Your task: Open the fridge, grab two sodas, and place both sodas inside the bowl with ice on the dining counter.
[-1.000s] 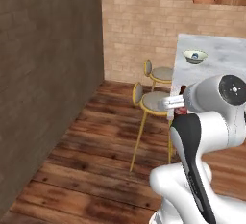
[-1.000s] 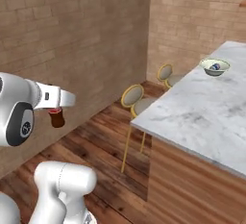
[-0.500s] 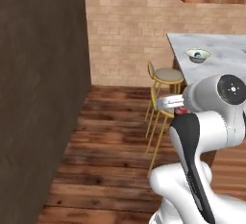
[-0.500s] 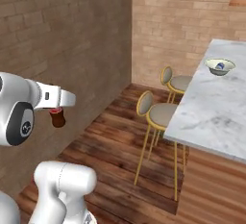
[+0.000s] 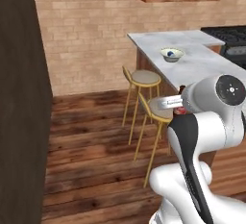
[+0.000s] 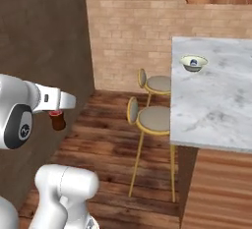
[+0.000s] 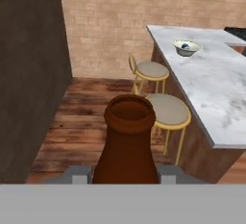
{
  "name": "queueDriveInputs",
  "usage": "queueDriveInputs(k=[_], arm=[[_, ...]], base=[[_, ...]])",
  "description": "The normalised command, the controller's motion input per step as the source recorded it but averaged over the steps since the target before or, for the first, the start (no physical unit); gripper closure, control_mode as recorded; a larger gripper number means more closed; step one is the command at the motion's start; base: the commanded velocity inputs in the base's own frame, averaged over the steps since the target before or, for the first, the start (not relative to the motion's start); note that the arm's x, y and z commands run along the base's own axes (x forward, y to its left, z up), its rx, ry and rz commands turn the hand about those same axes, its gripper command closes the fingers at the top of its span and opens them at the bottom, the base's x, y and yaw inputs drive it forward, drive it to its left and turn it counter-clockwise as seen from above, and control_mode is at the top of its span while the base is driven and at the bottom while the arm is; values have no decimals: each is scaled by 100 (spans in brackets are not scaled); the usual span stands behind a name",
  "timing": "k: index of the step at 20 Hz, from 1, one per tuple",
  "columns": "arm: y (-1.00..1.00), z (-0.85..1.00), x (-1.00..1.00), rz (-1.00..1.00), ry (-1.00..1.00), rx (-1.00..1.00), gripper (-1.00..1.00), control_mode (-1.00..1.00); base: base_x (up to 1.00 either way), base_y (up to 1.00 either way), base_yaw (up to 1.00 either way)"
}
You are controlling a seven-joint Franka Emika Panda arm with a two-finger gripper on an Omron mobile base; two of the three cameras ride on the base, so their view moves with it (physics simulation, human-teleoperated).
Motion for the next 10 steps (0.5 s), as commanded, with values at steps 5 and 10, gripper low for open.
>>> queueDriveInputs(k=[5,10], arm=[[0,0,0,0,0,0,100,100],[0,0,0,0,0,0,100,100]], base=[[58,57,-51],[46,76,-43]])
